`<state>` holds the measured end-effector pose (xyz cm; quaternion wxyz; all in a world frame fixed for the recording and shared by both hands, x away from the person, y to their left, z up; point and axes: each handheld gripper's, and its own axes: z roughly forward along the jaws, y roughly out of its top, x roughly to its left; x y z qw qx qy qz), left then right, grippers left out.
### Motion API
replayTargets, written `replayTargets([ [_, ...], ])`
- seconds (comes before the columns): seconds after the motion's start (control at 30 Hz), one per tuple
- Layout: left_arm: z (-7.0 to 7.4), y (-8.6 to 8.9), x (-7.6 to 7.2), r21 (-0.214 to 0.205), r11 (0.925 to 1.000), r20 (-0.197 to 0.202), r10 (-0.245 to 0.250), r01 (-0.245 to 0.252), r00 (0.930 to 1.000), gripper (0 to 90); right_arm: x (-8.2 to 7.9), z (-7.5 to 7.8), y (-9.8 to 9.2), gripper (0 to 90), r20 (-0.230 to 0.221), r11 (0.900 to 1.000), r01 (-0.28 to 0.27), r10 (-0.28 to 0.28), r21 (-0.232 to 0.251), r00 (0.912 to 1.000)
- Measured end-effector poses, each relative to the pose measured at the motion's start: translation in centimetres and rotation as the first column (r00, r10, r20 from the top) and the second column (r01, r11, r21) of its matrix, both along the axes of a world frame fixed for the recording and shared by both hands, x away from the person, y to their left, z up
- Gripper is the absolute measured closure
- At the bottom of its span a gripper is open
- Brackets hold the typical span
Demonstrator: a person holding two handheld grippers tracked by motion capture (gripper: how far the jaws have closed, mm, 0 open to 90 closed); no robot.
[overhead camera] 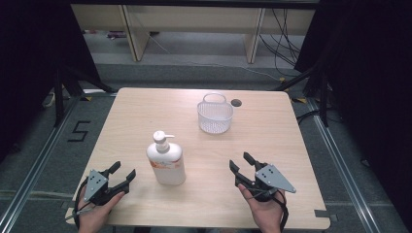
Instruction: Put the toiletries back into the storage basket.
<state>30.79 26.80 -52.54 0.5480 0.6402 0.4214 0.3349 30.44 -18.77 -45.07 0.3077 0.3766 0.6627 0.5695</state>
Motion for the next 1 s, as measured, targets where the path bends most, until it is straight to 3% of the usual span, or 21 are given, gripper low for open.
replayTargets([
  [0.27, 0.0, 0.0, 0.0, 0.01, 0.9998, 0.001, 0.017, -0.017, 0.9999, 33.7, 0.2, 0.8, 3.4, 45.8, 0.005, 0.9976, -0.067, 0.067, 0.02, 0.9978],
  [0.33, 0.0, 0.0, 0.1, -0.006, 0.9998, 0.01, 0.019, -0.019, 0.9998, 33.8, 0.1, 1.0, 4.1, 45.8, 0.001, 0.998, -0.06, 0.06, 0.02, 0.9982],
  [0.37, 0.0, 0.0, 0.1, -0.005, 0.9998, 0.009, 0.02, -0.02, 0.9998, 33.8, 0.2, 1.1, 4.4, 45.8, 0.026, 0.9979, -0.064, 0.064, 0.0, 0.9976],
  [0.4, 0.0, 0.0, 0.0, 0.006, 0.9998, 0.0, 0.021, -0.021, 0.9998, 33.8, 0.0, 1.2, 4.9, 45.8, 0.009, 0.998, -0.061, 0.061, 0.014, 0.9981],
  [0.5, -0.1, -0.1, 0.1, 0.002, 0.9999, 0.02, 0.01, -0.01, 0.9998, 33.7, -0.2, 1.5, 6.2, 46.2, 0.034, 0.9984, -0.056, 0.056, 0.01, 0.9979],
  [0.53, 0.0, -0.2, 0.1, 0.007, 0.9999, 0.019, 0.01, -0.011, 0.9998, 33.7, -0.3, 1.7, 6.6, 46.2, 0.015, 0.9979, -0.061, 0.061, 0.02, 0.998],
  [0.73, 0.0, -0.2, -0.1, 0.014, 0.9998, 0.006, 0.014, -0.014, 0.9999, 33.5, -0.3, 3.1, 9.5, 46.1, 0.034, 0.9952, -0.091, 0.09, 0.036, 0.9953],
  [0.8, 0.0, -0.2, 0.0, 0.022, 0.9997, 0.007, 0.011, -0.011, 0.9999, 33.4, -0.1, 3.6, 10.4, 46.1, 0.05, 0.9965, -0.083, 0.082, 0.011, 0.9954],
  [0.83, 0.0, -0.2, 0.0, 0.024, 0.9997, 0.006, 0.011, -0.011, 0.9999, 33.4, -0.2, 3.7, 10.8, 46.1, 0.029, 0.9958, -0.088, 0.088, 0.024, 0.9957],
  [1.0, 0.0, -0.2, 0.0, 0.013, 0.9998, 0.008, 0.016, -0.016, 0.9998, 33.4, 0.3, 4.5, 12.9, 46.0, 0.037, 0.9927, -0.115, 0.114, 0.037, 0.9928],
])
